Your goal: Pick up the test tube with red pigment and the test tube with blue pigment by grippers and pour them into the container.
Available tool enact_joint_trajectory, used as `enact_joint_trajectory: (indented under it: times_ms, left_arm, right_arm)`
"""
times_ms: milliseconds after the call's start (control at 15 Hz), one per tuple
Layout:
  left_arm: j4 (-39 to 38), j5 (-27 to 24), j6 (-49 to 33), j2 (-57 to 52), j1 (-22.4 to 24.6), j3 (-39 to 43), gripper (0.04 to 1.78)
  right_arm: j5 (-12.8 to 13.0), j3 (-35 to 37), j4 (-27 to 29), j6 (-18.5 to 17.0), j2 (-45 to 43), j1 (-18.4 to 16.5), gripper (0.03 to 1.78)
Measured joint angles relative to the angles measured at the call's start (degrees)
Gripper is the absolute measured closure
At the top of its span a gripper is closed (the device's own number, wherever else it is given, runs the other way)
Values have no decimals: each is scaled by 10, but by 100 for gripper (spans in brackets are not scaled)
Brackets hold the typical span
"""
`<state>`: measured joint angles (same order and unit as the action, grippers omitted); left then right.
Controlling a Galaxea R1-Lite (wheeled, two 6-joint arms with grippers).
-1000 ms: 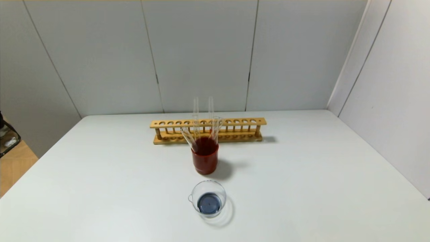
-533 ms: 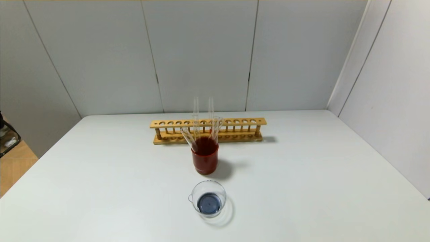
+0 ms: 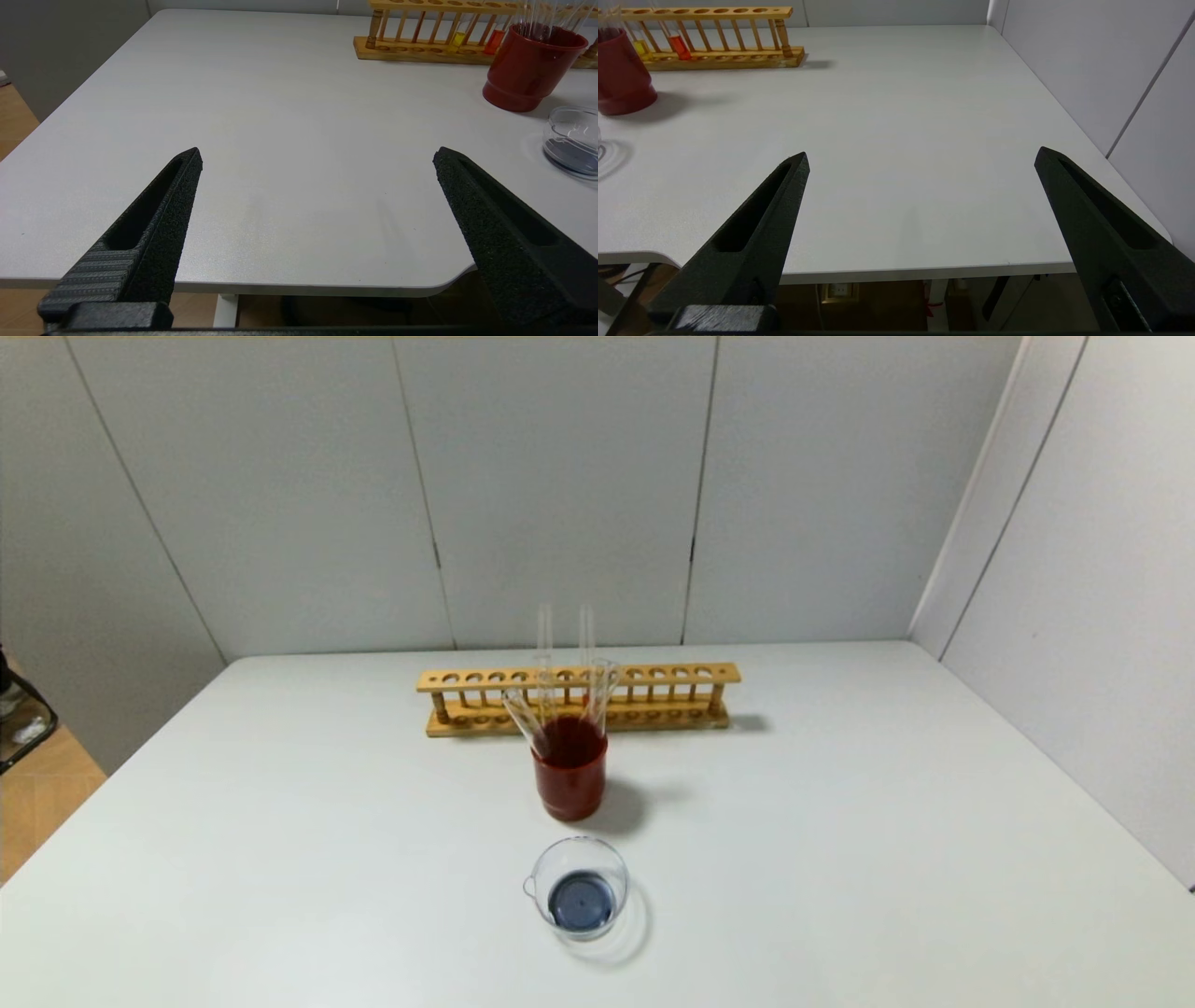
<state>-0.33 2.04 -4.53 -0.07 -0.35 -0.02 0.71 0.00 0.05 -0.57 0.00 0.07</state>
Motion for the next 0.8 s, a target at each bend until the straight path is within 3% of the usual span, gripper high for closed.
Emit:
enact_joint_trajectory:
  times_ms: [800]
  left_arm:
    - [0, 0, 0, 0, 0, 0, 7]
  right_arm:
    - [1, 0, 0, -2, 0, 0, 11]
